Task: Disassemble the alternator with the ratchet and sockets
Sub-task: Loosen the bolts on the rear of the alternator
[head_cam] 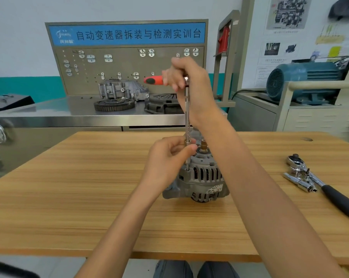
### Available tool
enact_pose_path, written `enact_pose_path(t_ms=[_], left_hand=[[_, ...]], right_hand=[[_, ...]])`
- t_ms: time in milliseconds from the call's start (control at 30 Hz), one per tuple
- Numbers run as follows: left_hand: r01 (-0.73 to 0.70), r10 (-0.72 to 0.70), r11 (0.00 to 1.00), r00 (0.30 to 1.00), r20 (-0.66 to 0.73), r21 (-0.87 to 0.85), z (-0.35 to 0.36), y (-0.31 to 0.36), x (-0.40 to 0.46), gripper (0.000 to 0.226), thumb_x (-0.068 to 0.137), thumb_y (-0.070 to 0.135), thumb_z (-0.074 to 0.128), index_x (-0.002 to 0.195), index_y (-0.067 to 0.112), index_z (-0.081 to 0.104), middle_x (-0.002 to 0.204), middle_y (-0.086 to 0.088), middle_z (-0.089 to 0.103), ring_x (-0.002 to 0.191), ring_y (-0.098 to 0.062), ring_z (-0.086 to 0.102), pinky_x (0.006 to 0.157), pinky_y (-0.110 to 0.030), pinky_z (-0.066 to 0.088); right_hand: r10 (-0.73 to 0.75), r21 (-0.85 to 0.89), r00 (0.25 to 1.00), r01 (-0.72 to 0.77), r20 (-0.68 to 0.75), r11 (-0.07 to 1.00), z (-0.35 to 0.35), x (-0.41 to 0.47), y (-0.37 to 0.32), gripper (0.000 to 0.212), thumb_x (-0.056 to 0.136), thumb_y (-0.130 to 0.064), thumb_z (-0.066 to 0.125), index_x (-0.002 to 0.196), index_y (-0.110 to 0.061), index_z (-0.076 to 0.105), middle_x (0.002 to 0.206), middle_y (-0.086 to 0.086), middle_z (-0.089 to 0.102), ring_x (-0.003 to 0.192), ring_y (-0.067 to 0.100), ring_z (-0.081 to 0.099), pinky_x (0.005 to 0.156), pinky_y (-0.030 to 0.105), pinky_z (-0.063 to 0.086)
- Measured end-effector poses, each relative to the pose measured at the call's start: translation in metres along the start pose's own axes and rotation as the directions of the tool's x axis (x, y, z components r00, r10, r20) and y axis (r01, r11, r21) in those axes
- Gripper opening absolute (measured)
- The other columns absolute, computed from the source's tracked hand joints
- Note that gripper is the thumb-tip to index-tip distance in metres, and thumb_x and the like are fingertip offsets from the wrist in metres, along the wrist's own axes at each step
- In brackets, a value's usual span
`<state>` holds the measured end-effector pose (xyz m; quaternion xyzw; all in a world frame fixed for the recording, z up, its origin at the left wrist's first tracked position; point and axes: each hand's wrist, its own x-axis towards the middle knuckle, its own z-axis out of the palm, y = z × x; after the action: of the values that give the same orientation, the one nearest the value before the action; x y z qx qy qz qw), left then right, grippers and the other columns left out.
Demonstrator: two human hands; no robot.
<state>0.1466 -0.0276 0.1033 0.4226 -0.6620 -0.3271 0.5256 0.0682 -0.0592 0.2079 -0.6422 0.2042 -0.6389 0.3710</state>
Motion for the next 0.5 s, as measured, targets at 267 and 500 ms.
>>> enact_pose_path(t_ms=[267,500], left_hand=[[-0.006,0.006,1.000,0.998,-0.060,0.014,0.001,-0.002,0.003,0.004,0.083,0.013,0.070,0.084,0.014,0.074,0.061,-0.018,0.063,0.061,-0.012,0.052,0.075,-0.040,0.054],[-0.013,0.013,1.000,1.000,0.000,-0.008,-0.004,0.001,0.000,0.009,0.085,0.019,0.071,0.090,0.026,0.072,0.081,-0.004,0.075,0.085,-0.013,0.071,0.083,-0.031,0.056]], right_hand=[[-0.598,-0.808,0.774,0.210,-0.207,0.551,0.008,-0.008,0.019,0.045,0.092,-0.015,0.052,0.051,-0.021,0.035,0.048,-0.010,0.035,0.055,0.012,0.037,0.077,0.028,0.033],[-0.041,0.005,0.998,0.041,0.051,0.999,0.000,0.000,0.000,0.050,0.095,-0.005,0.041,0.046,-0.013,0.036,0.042,-0.001,0.036,0.055,0.017,0.042,0.086,0.031,0.044]])
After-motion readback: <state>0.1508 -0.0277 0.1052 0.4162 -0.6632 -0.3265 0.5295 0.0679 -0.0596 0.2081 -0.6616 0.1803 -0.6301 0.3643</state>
